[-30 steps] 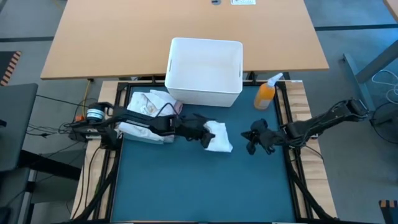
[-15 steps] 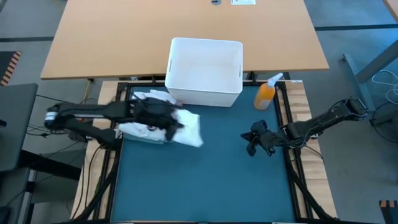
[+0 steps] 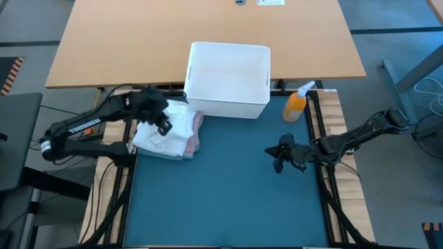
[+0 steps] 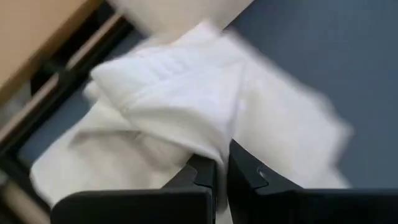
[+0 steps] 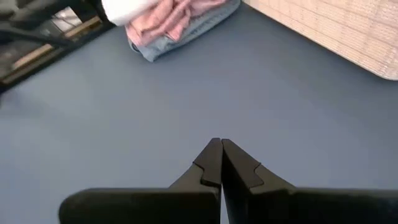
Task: Fold Laundry from Bin
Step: Stack the white shorts on top of the white shirt
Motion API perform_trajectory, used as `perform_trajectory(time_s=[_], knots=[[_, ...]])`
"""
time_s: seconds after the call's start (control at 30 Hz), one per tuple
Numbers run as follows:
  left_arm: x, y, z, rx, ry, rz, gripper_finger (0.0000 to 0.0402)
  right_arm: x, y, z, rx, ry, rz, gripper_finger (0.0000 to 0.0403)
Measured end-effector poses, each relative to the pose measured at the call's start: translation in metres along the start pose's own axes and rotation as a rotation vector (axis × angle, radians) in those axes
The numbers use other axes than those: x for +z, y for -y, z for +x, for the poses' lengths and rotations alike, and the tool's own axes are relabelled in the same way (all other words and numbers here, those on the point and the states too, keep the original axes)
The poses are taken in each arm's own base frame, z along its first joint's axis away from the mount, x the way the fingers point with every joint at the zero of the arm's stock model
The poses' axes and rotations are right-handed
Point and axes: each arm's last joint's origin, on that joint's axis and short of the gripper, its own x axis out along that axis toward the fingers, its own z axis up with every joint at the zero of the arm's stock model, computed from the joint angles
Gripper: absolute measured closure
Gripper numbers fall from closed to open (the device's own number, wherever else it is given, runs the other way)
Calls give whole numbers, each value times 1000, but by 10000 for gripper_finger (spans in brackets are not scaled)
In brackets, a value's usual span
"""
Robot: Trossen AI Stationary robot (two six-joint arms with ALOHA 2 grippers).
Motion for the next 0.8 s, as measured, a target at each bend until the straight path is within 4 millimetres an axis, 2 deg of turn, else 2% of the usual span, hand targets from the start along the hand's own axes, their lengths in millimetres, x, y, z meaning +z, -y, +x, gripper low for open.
perform_trajectory(time_s=[0.23, 0.43, 0.57, 0.7, 0.8], knots=[[-7, -32, 28, 90, -230, -50, 401, -1, -9, 11, 27, 26, 22, 378], [-7, -37, 37, 109, -278, -34, 373, -7, -19, 32, 37, 47, 37, 378], [-5, -36, 32, 109, -286, -19, 327, -9, -23, 49, 44, 80, 36, 378], [3, -37, 13, 129, -266, -34, 280, -7, -24, 65, 59, 137, 78, 377], [8, -39, -4, 198, -259, -47, 254, -6, -26, 79, 123, 172, 103, 361]])
